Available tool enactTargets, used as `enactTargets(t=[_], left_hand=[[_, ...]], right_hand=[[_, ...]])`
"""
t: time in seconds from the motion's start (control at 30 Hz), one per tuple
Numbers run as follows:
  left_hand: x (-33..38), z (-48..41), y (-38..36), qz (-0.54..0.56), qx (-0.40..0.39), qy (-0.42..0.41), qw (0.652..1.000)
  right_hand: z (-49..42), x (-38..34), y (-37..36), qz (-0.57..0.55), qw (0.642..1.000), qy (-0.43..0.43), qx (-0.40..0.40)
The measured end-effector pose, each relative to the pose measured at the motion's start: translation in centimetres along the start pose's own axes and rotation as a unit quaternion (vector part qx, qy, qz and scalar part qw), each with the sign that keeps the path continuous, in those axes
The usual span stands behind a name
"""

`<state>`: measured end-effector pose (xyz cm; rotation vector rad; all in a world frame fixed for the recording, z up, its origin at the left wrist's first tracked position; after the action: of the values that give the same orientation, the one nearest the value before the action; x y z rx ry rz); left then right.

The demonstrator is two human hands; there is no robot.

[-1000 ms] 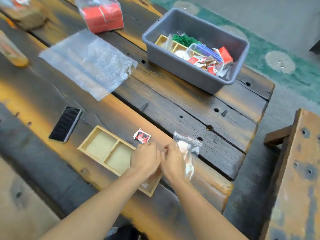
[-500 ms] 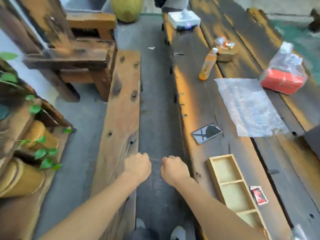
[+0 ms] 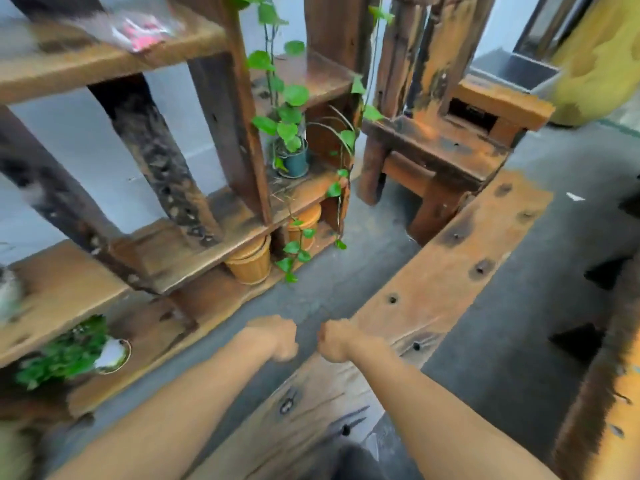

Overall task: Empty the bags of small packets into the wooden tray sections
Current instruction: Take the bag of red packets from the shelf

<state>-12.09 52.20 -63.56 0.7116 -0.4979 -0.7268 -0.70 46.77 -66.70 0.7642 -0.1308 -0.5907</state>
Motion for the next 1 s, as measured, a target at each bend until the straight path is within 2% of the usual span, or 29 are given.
enactTargets(t=[0.17, 0.5, 0.63, 0.73, 0.83, 0.9, 1.0], left_hand=[[-4.0, 0.3, 4.7, 0.054, 0.018, 0.076, 0.996], [-12.1, 1.8, 19.7, 0.100, 0.096, 0.192, 0.972], [-16.6, 4.0, 26.8, 0.131, 0.140, 0.229, 0.954], [-20.0, 6.3, 32.5, 0.133, 0.172, 0.258, 0.941], [-23.1, 8.9, 37.6, 0.104, 0.237, 0.293, 0.921], [-25.3, 10.2, 40.3, 0.079, 0.295, 0.316, 0.898], [-28.2, 11.5, 42.7, 0.051, 0.409, 0.360, 0.837]], right_hand=[[-2.7, -5.2, 4.5, 0.094, 0.994, 0.050, -0.032], [-4.3, -15.4, 21.8, 0.211, 0.962, 0.174, 0.007], [-1.7, -20.9, 31.0, 0.144, 0.964, 0.218, 0.051], [0.4, -25.2, 37.0, 0.190, 0.948, 0.239, 0.092], [1.6, -29.5, 42.7, 0.179, 0.925, 0.282, 0.180], [1.4, -31.7, 45.5, 0.164, 0.913, 0.292, 0.232], [1.1, -33.9, 48.6, 0.112, 0.891, 0.311, 0.311]])
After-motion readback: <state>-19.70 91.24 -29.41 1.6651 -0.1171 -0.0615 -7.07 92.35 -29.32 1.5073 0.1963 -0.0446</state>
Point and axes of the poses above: each hand's wrist, its own z-axis away from the middle knuckle, its own y-axis out of the back of the hand, x = y × z, the point moved 5 cm from there along -z, towards the middle knuckle, and after that the axes turned 15 degrees about -y, right-handed, at the moved point
